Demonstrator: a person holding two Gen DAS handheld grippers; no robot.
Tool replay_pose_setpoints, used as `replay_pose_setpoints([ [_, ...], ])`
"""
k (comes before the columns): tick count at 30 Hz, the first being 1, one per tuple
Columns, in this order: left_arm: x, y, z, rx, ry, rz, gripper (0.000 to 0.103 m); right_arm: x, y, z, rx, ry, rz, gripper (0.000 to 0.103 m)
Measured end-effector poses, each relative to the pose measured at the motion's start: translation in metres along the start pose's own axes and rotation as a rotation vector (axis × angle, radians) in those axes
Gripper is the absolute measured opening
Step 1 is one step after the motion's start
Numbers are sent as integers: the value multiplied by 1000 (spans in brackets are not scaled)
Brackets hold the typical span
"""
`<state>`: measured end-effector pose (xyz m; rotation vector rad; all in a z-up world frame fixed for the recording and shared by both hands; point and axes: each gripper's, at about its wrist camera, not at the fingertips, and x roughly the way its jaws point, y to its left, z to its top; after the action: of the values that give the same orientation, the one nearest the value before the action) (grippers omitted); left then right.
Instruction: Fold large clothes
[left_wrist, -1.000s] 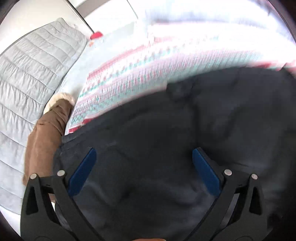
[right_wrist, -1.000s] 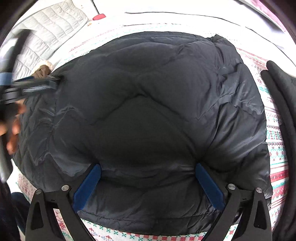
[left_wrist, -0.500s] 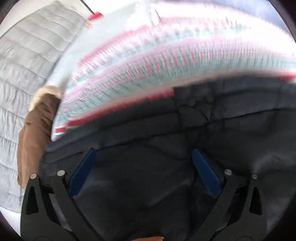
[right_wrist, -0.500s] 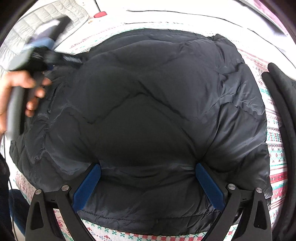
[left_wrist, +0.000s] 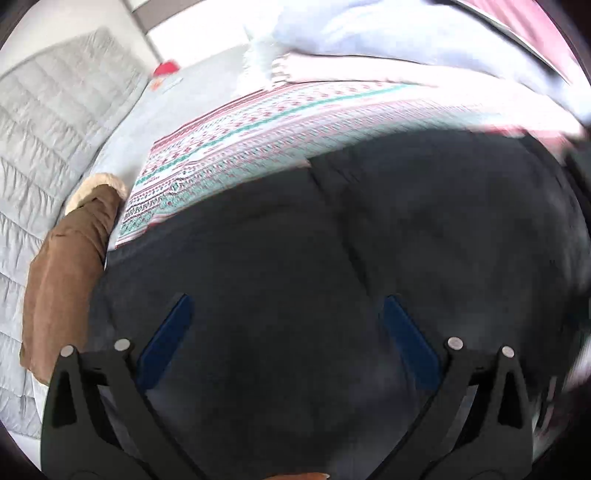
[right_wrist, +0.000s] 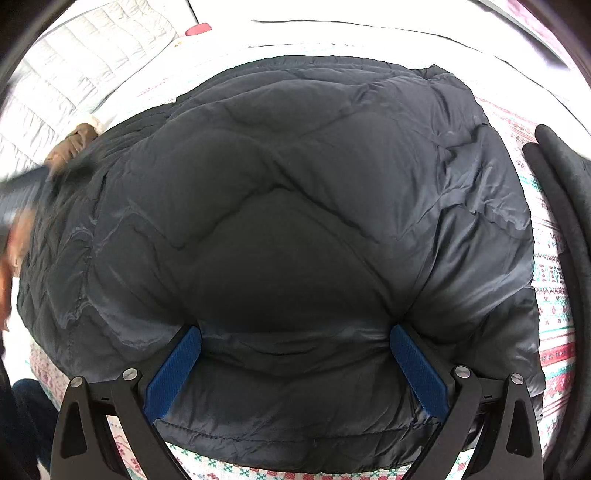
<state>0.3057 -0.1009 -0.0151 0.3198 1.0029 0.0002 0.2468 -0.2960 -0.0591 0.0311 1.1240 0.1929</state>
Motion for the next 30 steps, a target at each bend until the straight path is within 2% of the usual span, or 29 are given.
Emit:
replay_pose_setpoints([
  [2,1,-13,-24,47,8,-20,103,0,2,2,3,-1,-6,103],
  [4,15,-26,-41,84,24,-10,103,-1,5,3,7,-4,-13,103],
  [7,28,-19,-46,11,26,-49,103,-5,4,2,28,-26,-9,103],
  [10,24,-21,-46,19,22,-41,103,-35,-13,-7,114,-142,100,103],
  [13,24,-20,-50,24,7,-46,103,-67,-53,-36,297,-264,228,103],
  [15,23,-19,-51,19,5,-55,103,-70,-84,-66,450,-267,304,103],
  [20,22,-14,-53,5,7,-70,103,-51,-130,-126,716,-262,471,102],
  [24,24,-14,-52,5,8,-67,103,-42,-138,-129,794,-303,510,92],
  [26,23,-15,-53,1,6,-70,103,-43,-139,-125,810,-332,515,81],
  [28,22,-14,-52,2,5,-73,103,-32,-133,-120,838,-329,549,63],
  [30,22,-14,-53,0,3,-76,103,-22,-127,-118,861,-315,580,58],
])
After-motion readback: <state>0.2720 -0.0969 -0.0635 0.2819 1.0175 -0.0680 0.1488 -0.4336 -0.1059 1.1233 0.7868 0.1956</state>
